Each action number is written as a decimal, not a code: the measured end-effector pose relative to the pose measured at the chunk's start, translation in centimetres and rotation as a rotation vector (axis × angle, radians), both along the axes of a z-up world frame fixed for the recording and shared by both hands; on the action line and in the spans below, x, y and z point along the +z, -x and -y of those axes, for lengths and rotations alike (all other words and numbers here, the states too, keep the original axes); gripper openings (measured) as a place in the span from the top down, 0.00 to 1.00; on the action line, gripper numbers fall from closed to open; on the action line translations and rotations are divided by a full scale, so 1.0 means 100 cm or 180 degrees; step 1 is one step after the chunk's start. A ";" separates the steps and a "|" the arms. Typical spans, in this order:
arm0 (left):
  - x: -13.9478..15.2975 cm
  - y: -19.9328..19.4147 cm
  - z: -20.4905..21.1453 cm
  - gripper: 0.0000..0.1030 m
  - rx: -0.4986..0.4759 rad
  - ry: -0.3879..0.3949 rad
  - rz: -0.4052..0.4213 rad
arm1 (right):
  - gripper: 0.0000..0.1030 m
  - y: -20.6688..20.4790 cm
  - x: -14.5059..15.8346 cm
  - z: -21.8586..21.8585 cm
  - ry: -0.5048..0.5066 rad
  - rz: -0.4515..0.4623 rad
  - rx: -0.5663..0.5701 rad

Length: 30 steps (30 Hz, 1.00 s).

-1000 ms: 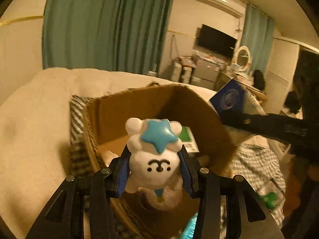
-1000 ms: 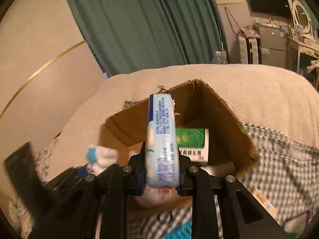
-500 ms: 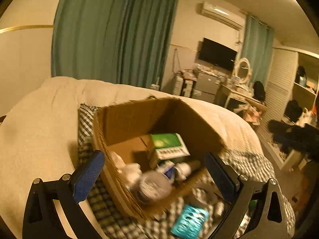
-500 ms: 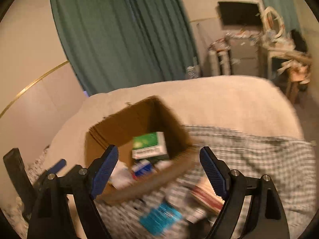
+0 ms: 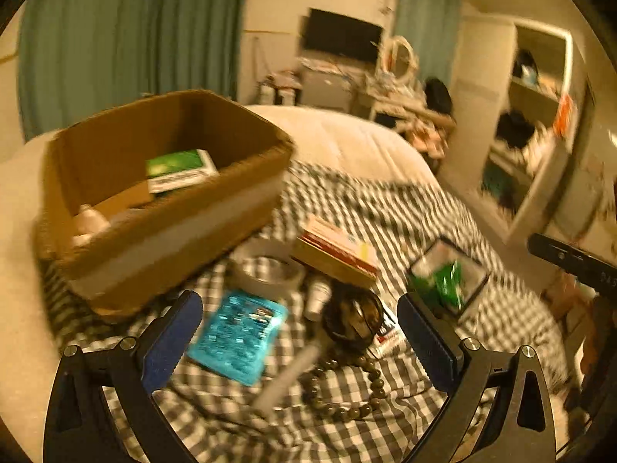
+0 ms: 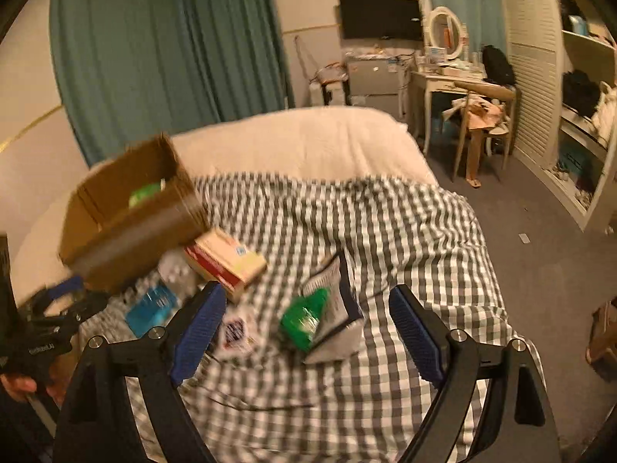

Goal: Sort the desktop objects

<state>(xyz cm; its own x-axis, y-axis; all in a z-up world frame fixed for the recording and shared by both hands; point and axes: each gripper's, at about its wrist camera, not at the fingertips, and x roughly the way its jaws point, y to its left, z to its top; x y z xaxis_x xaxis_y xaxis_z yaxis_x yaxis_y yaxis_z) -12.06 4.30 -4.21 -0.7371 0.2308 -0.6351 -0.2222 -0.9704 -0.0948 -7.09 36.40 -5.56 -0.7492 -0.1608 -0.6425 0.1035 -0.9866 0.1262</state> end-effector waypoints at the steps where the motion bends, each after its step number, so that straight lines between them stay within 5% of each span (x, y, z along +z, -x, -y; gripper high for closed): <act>1: -0.006 0.003 -0.011 0.00 -0.0040 0.0061 0.0013 | 0.16 0.006 -0.009 0.001 -0.0088 0.0050 0.0015; 6: -0.039 0.022 -0.032 0.00 -0.0076 -0.0030 0.0253 | 0.16 0.039 -0.045 -0.011 -0.0102 0.0257 -0.0002; 8: -0.055 0.033 -0.036 0.00 -0.0068 -0.0064 0.0368 | 0.18 0.048 -0.057 -0.026 0.0160 0.0308 -0.0099; 12: -0.074 0.046 -0.042 0.00 -0.0120 -0.0030 0.0426 | 0.39 0.070 -0.086 -0.051 0.0885 0.0603 -0.0199; 14: -0.083 0.052 -0.046 0.00 -0.0145 -0.0061 0.0497 | 0.52 0.077 -0.098 -0.050 0.0964 0.0727 -0.0183; 16: -0.089 0.057 -0.049 0.00 -0.0162 -0.0093 0.0545 | 0.77 0.080 -0.104 -0.049 0.0923 0.0761 -0.0178; 17: -0.093 0.060 -0.051 0.02 -0.0205 -0.0116 0.0593 | 0.80 0.077 -0.103 -0.046 0.0908 0.0739 -0.0173; 22: -0.103 0.069 -0.051 0.43 -0.0324 -0.0192 0.0826 | 0.85 0.074 -0.091 -0.046 0.0951 0.0584 -0.0170; 30: -0.070 0.053 -0.042 0.45 -0.0245 -0.0314 0.0591 | 0.87 0.051 -0.049 -0.054 0.0975 0.0233 -0.0218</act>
<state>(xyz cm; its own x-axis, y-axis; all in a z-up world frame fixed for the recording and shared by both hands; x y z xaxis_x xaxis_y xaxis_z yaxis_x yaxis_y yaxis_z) -17.32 8.46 -11.19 -0.5874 0.3497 -0.7298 -0.2652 -0.9352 -0.2347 -12.14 41.75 -10.44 -0.7185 -0.3058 -0.6246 0.0177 -0.9059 0.4231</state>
